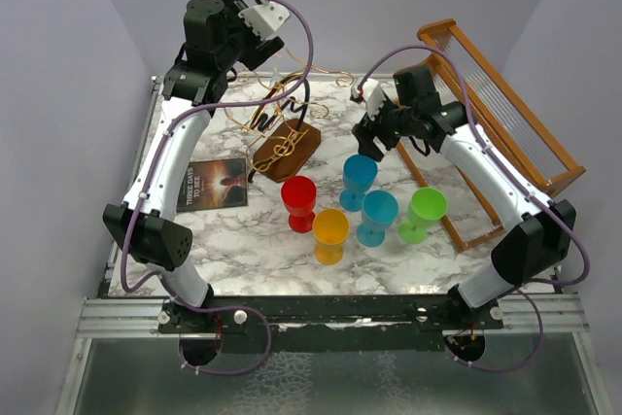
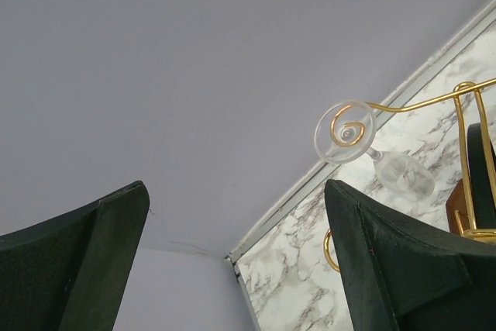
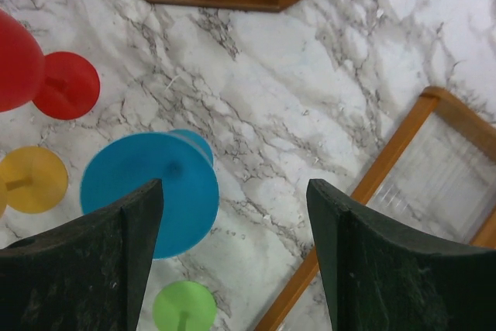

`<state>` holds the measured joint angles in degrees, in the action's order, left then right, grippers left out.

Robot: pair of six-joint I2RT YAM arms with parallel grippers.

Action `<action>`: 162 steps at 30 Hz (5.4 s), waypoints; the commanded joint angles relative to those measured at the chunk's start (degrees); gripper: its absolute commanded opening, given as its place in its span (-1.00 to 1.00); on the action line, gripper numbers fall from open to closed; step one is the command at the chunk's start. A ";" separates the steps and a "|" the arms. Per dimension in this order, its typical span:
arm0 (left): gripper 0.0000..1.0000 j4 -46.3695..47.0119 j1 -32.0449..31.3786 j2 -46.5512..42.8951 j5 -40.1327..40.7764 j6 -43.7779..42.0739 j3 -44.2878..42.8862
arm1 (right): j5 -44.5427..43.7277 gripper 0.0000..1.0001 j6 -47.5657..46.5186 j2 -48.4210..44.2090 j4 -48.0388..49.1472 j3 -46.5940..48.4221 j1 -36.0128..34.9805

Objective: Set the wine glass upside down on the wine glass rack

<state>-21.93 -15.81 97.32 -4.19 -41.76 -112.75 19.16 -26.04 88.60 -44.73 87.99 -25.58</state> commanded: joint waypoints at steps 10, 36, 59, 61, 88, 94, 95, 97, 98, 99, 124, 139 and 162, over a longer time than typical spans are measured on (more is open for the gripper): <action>0.98 -5.29 0.22 -6.67 2.56 11.11 -0.02 | -2.10 0.02 2.97 6.87 -5.20 -2.49 -1.13; 0.98 -4.39 0.23 -5.44 -0.30 21.47 0.20 | -19.74 -0.98 0.42 4.03 -0.96 7.79 2.84; 0.79 11.77 0.14 -1.58 -34.73 59.81 3.82 | -13.72 -0.98 3.01 -8.18 9.84 21.68 6.86; 0.77 14.65 0.05 -0.84 -37.42 63.90 4.23 | -11.01 -0.98 4.09 -7.72 9.40 23.46 6.86; -0.10 32.47 -3.29 3.99 -45.77 84.40 10.14 | 10.62 -0.98 13.82 -4.57 8.24 28.18 6.86; -0.72 32.03 -3.38 4.69 -46.18 84.19 9.72 | 9.85 -0.98 13.26 -4.46 8.53 27.68 6.88; -0.84 31.92 -3.43 4.87 -46.36 84.35 9.49 | 9.63 -0.98 12.96 -4.48 8.52 27.48 6.86; -1.00 31.95 -3.42 4.75 -47.13 83.88 9.35 | 8.67 -0.98 12.50 -4.39 8.68 26.97 6.86; -1.00 31.70 -3.40 4.66 -47.17 83.01 9.20 | 8.23 -0.98 12.20 -4.40 8.77 26.59 6.86; -1.00 31.31 -3.39 4.59 -47.04 82.16 8.95 | 7.77 -0.98 11.83 -4.42 8.78 26.08 6.86; -1.00 1.90 -0.39 1.89 -9.95 35.55 -8.85 | -11.58 0.92 1.26 -12.67 6.95 18.11 6.86; -1.00 -7.15 -12.03 1.59 -4.44 7.39 -8.71 | -10.74 0.92 1.78 -15.41 7.01 16.26 10.11; -1.00 -7.91 -24.60 6.32 7.68 -4.28 -1.84 | -8.28 0.92 2.13 -17.19 6.94 14.72 13.02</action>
<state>-31.20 -39.90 103.18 -1.19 -43.48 -115.55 9.41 -24.27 72.38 -37.71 103.00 -12.99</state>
